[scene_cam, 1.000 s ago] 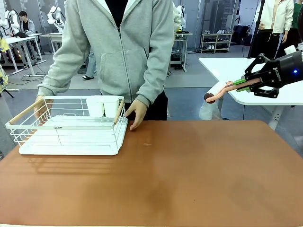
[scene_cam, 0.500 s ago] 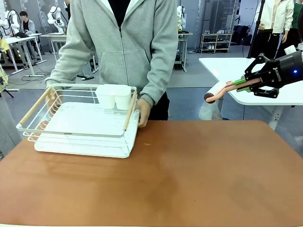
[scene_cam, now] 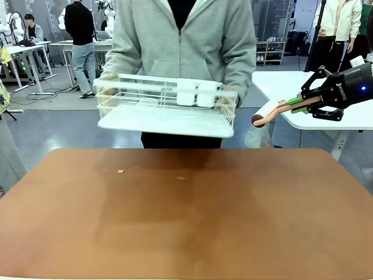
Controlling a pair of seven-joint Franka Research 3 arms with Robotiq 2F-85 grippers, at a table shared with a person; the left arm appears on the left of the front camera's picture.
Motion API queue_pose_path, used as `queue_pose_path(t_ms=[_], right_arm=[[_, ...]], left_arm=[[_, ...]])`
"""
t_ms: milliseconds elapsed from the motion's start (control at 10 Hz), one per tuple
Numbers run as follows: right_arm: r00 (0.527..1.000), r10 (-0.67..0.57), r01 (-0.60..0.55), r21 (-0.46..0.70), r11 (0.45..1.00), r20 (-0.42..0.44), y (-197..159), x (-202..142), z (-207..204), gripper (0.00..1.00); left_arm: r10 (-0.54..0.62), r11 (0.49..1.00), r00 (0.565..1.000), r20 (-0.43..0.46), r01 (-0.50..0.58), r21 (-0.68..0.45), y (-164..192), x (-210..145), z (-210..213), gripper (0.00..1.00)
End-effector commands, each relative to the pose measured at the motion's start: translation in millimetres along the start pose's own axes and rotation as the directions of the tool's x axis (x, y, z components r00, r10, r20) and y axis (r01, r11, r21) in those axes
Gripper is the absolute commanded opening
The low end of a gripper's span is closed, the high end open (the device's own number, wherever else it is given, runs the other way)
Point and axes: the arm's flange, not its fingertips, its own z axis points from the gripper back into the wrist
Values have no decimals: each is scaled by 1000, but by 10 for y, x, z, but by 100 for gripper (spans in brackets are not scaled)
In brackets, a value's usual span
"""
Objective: Clean the table.
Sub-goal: Clean the table with the Lint Roller when the human lifts the Dish drying rack.
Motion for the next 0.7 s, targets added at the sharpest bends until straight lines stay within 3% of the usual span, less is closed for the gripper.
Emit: queue_pose_path(t_ms=[0,600], right_arm=[[1000,5,-5,-4,1000,-4,14,-17,-10,1],[1000,5,-5,-4,1000,-4,14,-17,-10,1]], left_arm=[[-5,1000,1000,4,5,0,7,-7,20,100],[-5,1000,1000,4,5,0,7,-7,20,100]])
